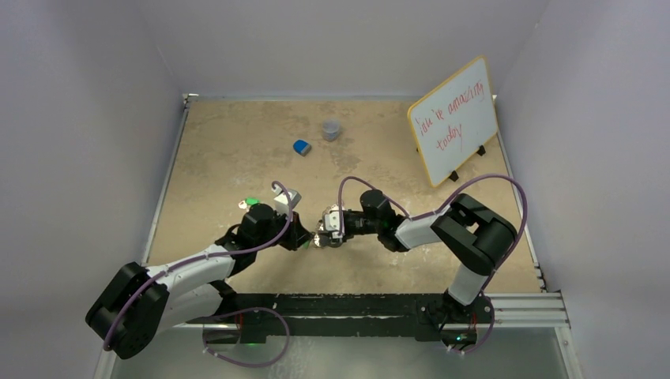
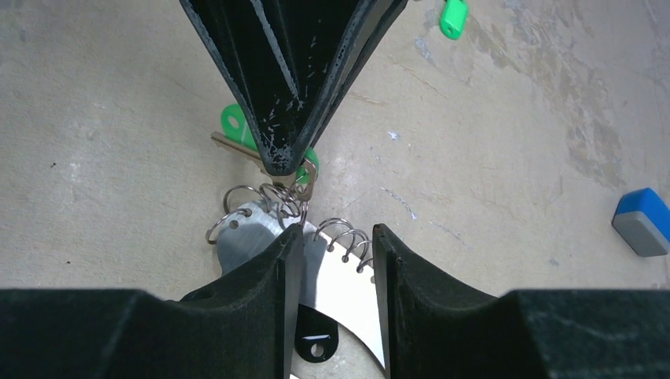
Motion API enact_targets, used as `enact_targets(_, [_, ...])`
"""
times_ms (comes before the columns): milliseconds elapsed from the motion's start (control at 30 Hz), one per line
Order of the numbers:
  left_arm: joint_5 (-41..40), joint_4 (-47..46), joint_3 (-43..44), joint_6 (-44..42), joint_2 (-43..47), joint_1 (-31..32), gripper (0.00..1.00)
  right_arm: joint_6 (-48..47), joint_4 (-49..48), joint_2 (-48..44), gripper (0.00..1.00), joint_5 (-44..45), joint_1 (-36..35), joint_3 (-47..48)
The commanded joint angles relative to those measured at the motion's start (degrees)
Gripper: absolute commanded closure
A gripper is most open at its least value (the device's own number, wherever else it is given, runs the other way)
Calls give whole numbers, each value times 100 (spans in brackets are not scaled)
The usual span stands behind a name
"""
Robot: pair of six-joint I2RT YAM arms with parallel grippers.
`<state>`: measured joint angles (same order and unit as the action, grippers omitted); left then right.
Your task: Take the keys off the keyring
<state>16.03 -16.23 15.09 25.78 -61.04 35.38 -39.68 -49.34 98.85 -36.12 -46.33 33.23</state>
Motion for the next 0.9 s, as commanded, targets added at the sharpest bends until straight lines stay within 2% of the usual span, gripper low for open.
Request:
enact_targets(0, [49,-293,-43,-73,88,-10,100,205,-312,14,59,-285,12,-11])
enact_targets(300, [64,-311,-24,-73,65,-5,100,259,-255,155,59,-417,9,87])
enact_targets(867, [126,-328,-50,-38,149,-9,100,701,-687,319,61,124,8,104])
